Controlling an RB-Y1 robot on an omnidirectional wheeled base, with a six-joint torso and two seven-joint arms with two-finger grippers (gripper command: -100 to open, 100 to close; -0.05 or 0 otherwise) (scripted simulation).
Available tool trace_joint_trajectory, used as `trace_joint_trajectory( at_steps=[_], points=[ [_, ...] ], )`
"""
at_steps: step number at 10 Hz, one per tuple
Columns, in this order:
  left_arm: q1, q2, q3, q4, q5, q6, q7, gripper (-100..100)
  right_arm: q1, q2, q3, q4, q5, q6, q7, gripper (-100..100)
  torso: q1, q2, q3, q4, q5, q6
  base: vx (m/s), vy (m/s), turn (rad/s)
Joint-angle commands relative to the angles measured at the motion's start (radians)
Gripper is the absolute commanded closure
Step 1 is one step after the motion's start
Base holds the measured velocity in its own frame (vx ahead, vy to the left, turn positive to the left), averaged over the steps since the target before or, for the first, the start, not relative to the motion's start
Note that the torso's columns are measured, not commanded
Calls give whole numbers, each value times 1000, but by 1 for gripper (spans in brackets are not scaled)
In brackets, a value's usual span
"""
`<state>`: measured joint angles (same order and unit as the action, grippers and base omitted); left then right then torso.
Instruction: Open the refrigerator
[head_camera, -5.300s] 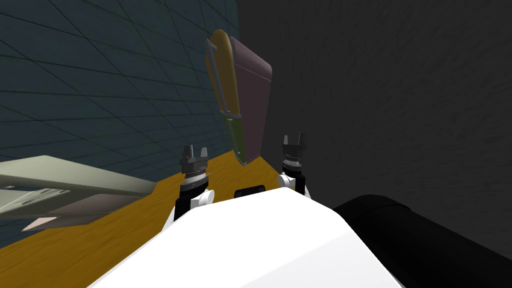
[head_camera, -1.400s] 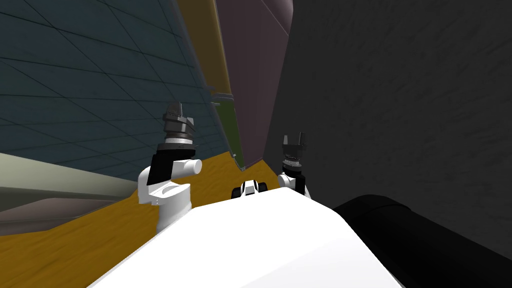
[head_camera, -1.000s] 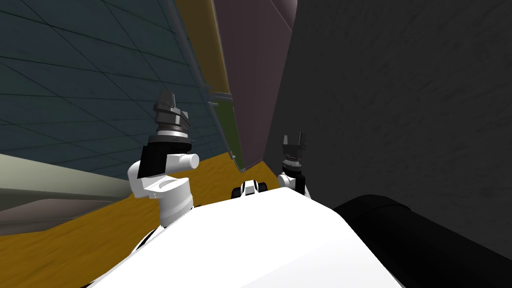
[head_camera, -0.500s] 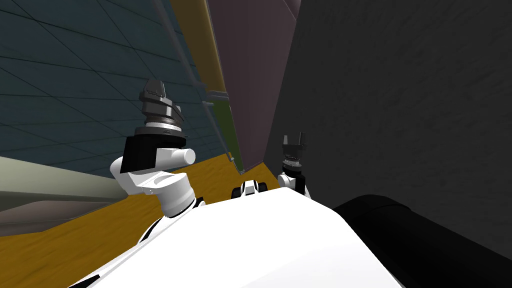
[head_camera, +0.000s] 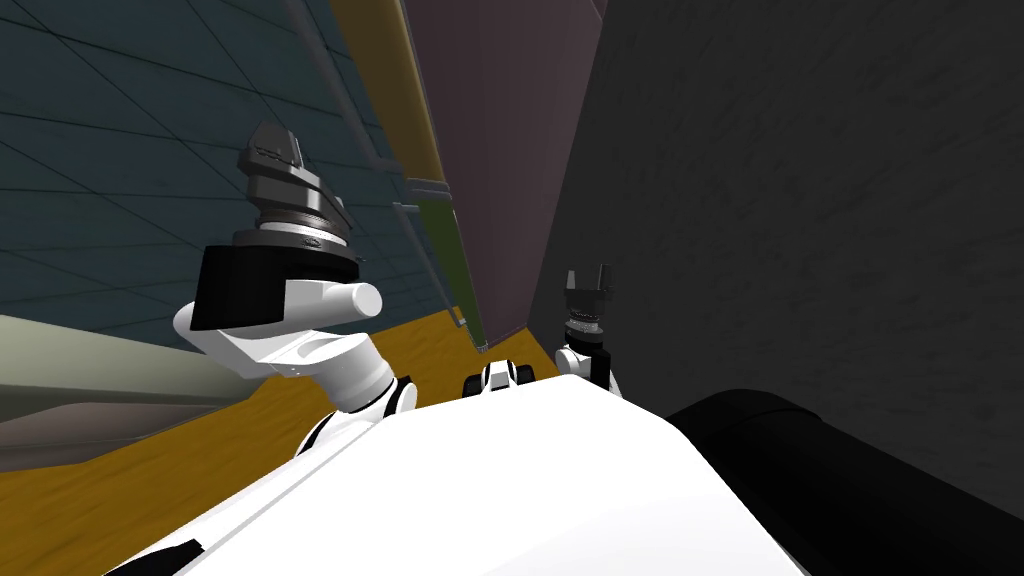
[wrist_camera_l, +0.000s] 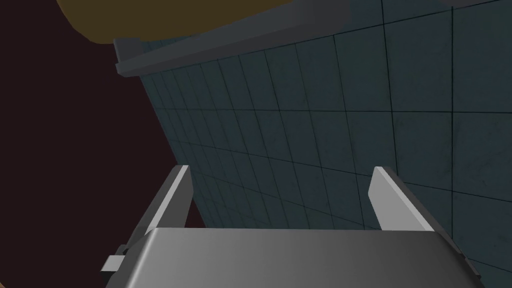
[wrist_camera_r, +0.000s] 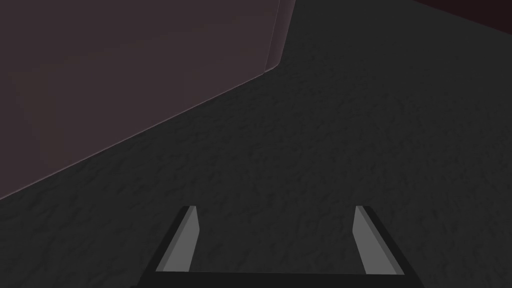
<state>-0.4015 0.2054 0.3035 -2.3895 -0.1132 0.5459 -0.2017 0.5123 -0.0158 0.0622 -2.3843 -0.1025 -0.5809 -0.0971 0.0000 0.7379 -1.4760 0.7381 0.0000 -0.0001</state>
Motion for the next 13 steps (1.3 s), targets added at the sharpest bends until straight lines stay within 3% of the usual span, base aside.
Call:
trace_joint_trajectory(
  at_steps=[1,2,3,4,5,6,7,10,12,13],
  points=[
    [-65,-7,23,-2,-11,72,-17,-100,0,0,0,0,0,0,0,0,0,0,0,0,0,0,73,-46,40],
    [-65,-7,23,-2,-11,89,-17,-100,0,0,0,0,0,0,0,0,0,0,0,0,0,0,84,-44,26],
    [-107,-10,39,-4,-16,124,-28,-100,0,0,0,0,0,0,0,0,0,-1,0,0,0,0,98,-58,44],
    [-107,-10,39,-4,-16,139,-28,-100,0,0,0,0,0,0,0,0,-1,-1,-1,0,0,0,72,-41,22],
    [-147,-14,54,-6,-22,175,-38,-100,0,0,0,0,0,0,0,0,1,1,0,0,0,0,87,-41,31],
    [-147,-14,54,-6,-22,187,-38,-100,0,0,0,0,0,0,0,0,0,0,0,0,0,0,74,-44,22],
    [-186,-19,68,-7,-27,225,-47,-100,0,0,0,0,0,0,0,0,0,1,0,0,0,0,76,-54,41],
    [-223,-26,82,-8,-32,276,-56,-100,0,0,0,0,0,0,0,0,0,1,0,0,0,0,61,-41,24],
    [-289,-46,107,-11,-41,340,-73,-100,0,0,0,0,0,0,0,0,1,0,0,0,0,0,85,-41,40],
    [-290,-46,107,-11,-41,356,-73,-100,0,0,0,0,0,0,0,0,-1,-2,-1,-1,0,0,74,-54,23]
  ],
)
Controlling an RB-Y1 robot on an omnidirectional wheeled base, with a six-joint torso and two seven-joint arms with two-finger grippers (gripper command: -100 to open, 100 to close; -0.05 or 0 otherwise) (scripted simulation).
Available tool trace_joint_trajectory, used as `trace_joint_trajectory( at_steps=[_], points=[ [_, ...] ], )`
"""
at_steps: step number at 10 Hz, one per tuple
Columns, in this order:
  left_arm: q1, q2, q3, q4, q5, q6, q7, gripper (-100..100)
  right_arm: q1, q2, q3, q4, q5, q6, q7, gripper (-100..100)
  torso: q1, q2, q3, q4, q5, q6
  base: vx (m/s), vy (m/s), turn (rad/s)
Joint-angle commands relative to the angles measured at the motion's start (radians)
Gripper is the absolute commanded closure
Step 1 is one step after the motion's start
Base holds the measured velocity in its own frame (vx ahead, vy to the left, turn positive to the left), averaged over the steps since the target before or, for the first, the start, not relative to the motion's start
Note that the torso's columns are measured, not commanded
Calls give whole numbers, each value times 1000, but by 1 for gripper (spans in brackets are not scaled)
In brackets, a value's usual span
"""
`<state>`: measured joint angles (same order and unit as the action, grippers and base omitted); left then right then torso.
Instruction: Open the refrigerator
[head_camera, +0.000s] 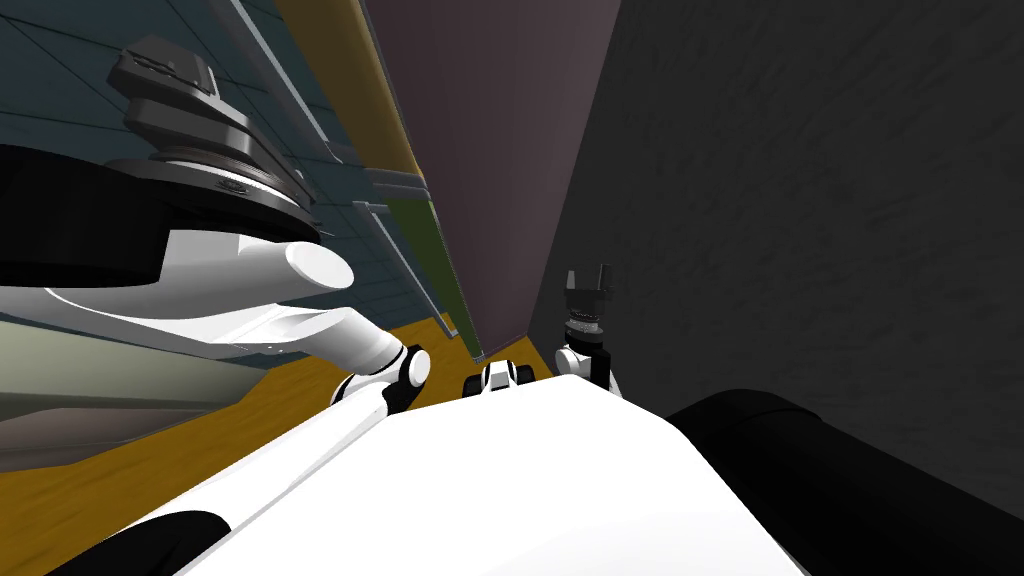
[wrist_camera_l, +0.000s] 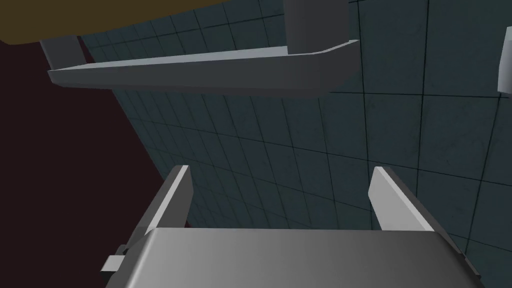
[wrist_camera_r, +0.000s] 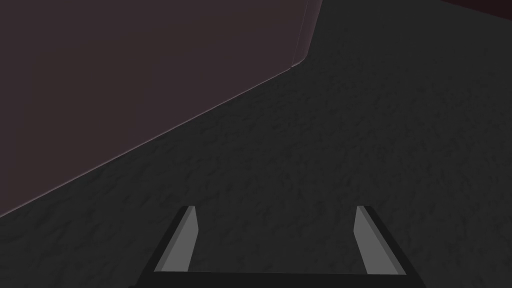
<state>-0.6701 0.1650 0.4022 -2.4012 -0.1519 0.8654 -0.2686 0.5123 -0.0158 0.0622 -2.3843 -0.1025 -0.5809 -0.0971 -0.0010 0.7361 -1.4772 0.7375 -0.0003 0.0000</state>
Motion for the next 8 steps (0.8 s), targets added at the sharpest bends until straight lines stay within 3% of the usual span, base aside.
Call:
trace_joint_trajectory(
  at_steps=[1,3,4,8],
  points=[
    [-52,-18,19,0,-6,72,-13,-100,0,0,0,0,0,0,0,0,0,2,1,0,0,0,67,-51,33],
    [-104,-51,39,-3,-14,128,-26,-100,0,0,0,0,0,0,0,0,0,2,1,1,0,0,87,-56,42],
    [-104,-51,39,-3,-14,134,-26,-100,0,0,0,0,0,0,0,0,1,1,1,0,0,0,70,-32,7],
    [-172,-148,64,-9,-23,215,-43,-100,0,0,0,0,0,0,0,0,0,2,1,1,0,0,53,-38,25]
  ],
)
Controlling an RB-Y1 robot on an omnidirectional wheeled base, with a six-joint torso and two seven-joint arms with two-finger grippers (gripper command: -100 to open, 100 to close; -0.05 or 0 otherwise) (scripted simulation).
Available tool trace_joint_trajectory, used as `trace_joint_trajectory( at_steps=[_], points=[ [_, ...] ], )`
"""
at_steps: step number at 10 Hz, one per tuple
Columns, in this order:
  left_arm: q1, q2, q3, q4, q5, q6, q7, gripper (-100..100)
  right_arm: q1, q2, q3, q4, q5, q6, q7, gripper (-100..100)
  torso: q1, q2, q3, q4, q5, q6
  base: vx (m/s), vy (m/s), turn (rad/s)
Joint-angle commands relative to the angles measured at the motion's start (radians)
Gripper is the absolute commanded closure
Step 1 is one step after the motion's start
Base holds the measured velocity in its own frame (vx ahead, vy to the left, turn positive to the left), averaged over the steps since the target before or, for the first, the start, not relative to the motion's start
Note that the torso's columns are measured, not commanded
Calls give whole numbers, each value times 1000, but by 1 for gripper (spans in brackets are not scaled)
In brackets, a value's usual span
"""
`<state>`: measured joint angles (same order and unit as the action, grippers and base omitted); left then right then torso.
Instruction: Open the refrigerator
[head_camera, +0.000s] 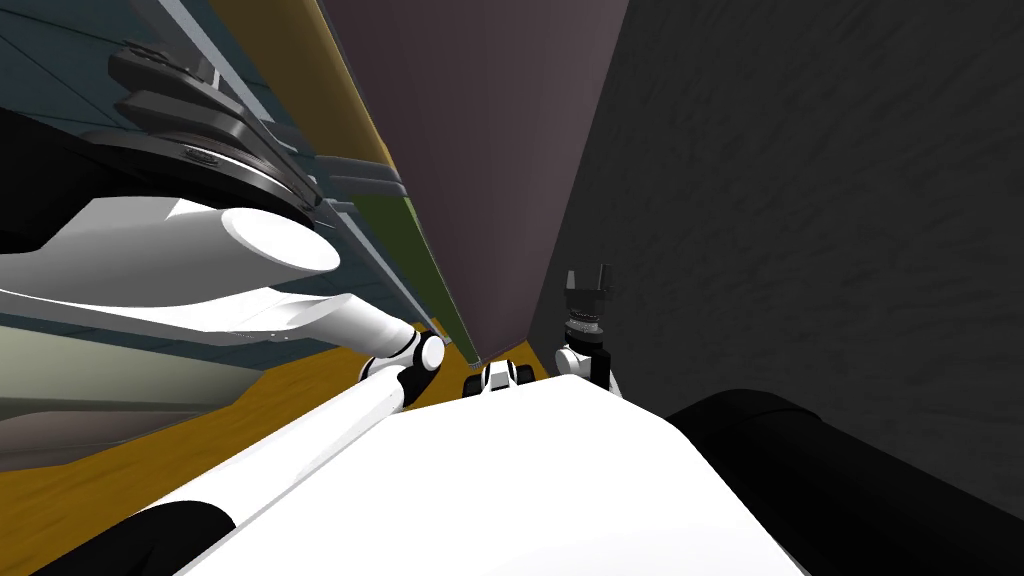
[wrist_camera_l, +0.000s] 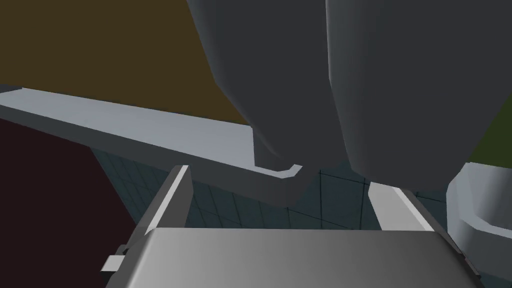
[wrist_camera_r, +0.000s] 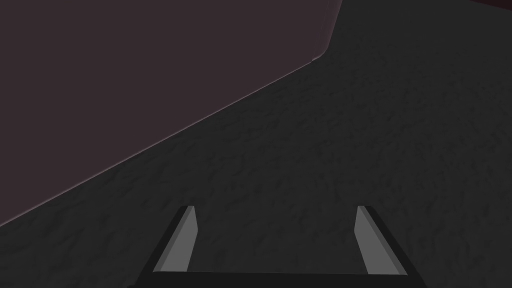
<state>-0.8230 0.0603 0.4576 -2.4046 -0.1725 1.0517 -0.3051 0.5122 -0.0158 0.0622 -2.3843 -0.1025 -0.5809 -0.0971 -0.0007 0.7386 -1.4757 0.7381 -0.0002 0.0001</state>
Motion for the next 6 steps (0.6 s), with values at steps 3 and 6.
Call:
trace_joint_trajectory(
  at_steps=[3,6],
  points=[
    [-30,-72,11,-6,-7,32,-8,-100,0,0,0,0,0,0,0,0,-1,-3,-1,-3,0,2,26,-11,15],
    [-101,-53,17,-5,-26,98,-18,-100,0,0,0,0,0,0,0,0,1,-6,-4,-2,0,1,69,30,5]
  ],
)
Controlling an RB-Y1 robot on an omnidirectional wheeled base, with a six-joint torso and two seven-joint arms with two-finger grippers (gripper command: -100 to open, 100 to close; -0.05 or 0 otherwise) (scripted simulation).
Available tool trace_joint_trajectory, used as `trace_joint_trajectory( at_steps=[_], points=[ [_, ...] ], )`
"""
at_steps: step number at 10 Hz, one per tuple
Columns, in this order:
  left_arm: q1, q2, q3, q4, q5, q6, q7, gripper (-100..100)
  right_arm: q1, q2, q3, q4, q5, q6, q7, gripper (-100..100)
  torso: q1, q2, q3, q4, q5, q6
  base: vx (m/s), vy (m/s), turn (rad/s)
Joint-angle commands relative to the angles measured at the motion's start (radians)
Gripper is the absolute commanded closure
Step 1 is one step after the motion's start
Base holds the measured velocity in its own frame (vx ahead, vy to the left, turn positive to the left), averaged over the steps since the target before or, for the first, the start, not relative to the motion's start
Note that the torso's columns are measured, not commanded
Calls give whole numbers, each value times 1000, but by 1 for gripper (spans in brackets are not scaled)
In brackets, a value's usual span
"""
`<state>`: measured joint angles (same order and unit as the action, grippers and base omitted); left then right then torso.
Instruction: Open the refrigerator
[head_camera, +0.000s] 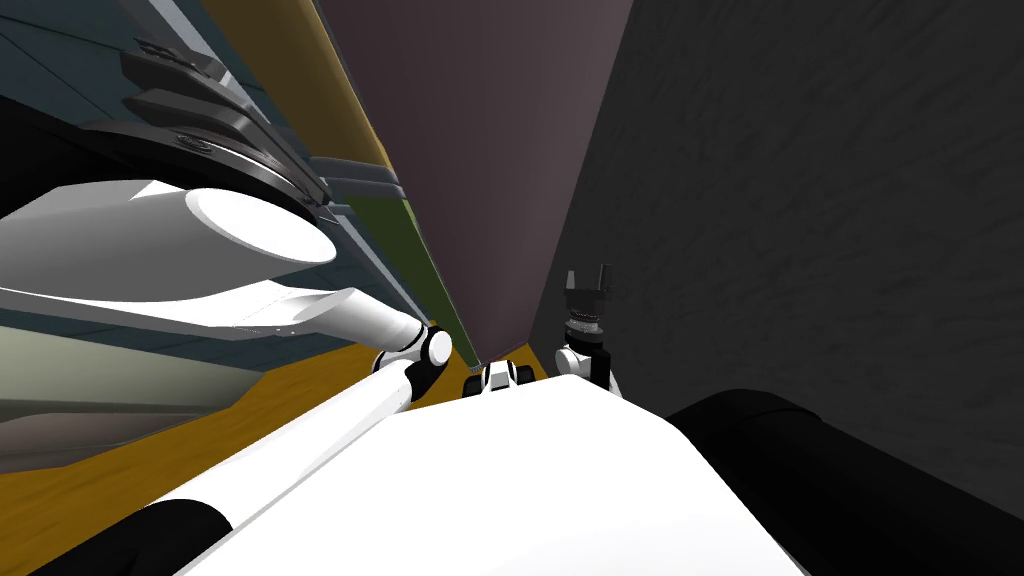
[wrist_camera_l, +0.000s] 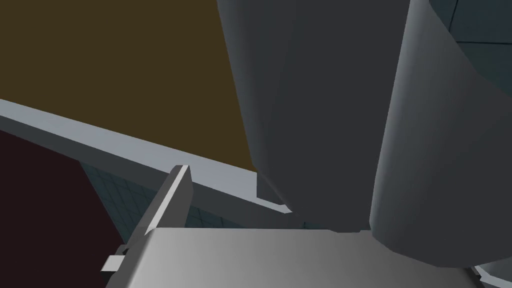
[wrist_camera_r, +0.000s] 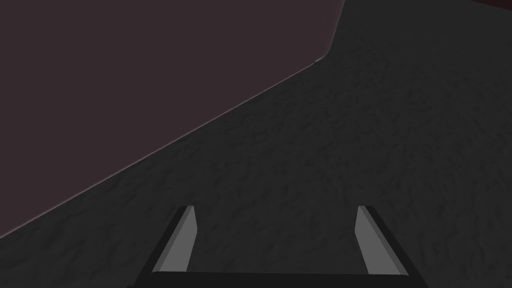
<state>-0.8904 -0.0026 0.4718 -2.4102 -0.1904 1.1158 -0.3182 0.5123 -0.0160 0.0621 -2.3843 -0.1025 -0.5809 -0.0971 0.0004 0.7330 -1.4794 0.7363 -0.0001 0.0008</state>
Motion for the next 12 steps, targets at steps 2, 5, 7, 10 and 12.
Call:
trace_joint_trajectory(
  at_steps=[2,5,7,10,12],
  points=[
    [6,-2,0,0,2,-2,0,100,0,0,0,0,0,0,0,0,-2,-1,-3,-1,-1,2,-2,4,7],
    [25,-6,-2,-4,10,-23,2,100,0,0,0,0,0,0,0,0,1,0,0,-2,2,0,-66,-27,-8],
    [14,-2,-18,29,49,-34,21,100,0,0,0,0,0,0,0,0,11,1,-2,2,1,1,-40,249,-34],
    [8,0,-26,46,69,-37,31,100,0,0,0,0,0,0,0,0,-5,-5,-8,2,-7,4,-24,265,-25],
    [-5,4,-42,79,108,-43,50,100,0,0,0,0,0,0,0,0,-9,-8,-10,1,-8,4,-27,286,-35]
  ],
)
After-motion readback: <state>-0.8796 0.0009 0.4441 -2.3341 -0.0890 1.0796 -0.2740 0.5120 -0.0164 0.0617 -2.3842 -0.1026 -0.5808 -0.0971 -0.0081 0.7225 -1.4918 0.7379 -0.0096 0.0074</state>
